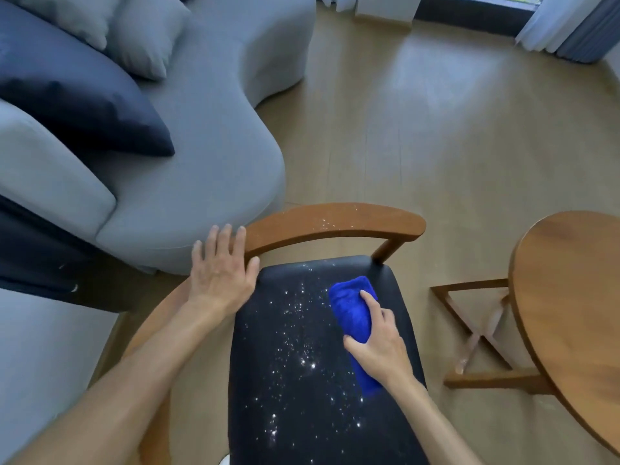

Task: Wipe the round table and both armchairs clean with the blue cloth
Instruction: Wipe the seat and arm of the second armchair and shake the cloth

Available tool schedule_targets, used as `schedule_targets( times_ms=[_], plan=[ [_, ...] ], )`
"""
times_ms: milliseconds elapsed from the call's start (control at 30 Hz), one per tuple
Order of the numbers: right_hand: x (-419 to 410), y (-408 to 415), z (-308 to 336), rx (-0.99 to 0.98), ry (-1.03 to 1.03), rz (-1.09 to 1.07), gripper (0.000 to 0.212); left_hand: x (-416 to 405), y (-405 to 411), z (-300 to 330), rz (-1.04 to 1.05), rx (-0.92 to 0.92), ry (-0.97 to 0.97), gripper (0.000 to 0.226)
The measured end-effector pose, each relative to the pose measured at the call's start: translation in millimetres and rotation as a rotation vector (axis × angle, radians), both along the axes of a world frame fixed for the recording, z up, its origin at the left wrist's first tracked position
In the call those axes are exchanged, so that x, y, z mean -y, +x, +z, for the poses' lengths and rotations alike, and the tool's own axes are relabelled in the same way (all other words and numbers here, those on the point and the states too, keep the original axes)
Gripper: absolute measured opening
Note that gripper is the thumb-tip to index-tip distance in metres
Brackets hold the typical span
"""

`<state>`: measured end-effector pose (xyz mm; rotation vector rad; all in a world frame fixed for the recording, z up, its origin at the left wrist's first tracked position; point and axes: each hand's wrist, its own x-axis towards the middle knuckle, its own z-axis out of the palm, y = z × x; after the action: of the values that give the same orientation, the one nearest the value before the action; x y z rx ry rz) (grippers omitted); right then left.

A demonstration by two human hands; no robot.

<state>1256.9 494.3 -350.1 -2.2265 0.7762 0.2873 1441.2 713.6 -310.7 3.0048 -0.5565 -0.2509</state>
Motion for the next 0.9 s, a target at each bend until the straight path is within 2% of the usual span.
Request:
schedule_targets(
  times_ms=[167,267,367,433,600,733,767,800,900],
  plan=[
    [51,32,-43,0.013,-0.213,0.013,0.083,-6,30,-37,-0.01,-0.033,0.152,0.071],
    [64,55,-70,-0.008,-0.324,0.013,0.081,-7,34,-47,-0.011,-0.052,0.096,0.074],
    [58,63,-102,-0.138,-0.469,0.144,0.083,-9,34,-47,-0.01,-0.061,0.048,0.075],
    [53,62,-118,-0.129,-0.51,0.144,0.086,-9,33,-44,-0.013,-0.061,0.045,0.076],
    [55,66,-130,-0.021,-0.565,0.043,0.079,-9,29,-42,-0.014,-0.063,0.066,0.082],
    [36,104,-136,0.004,-0.426,-0.267,0.065,-8,30,-41,-0.02,-0.07,0.079,0.082],
    [22,116,-138,0.033,-0.406,-0.287,0.062,-7,30,-41,-0.023,-0.068,0.084,0.081],
    [2,126,-138,0.054,-0.41,-0.23,0.06,-7,30,-42,-0.027,-0.069,0.087,0.079],
    [-83,130,-140,0.195,-0.393,0.134,0.058,-7,31,-43,-0.026,-0.072,0.078,0.073]
  ],
)
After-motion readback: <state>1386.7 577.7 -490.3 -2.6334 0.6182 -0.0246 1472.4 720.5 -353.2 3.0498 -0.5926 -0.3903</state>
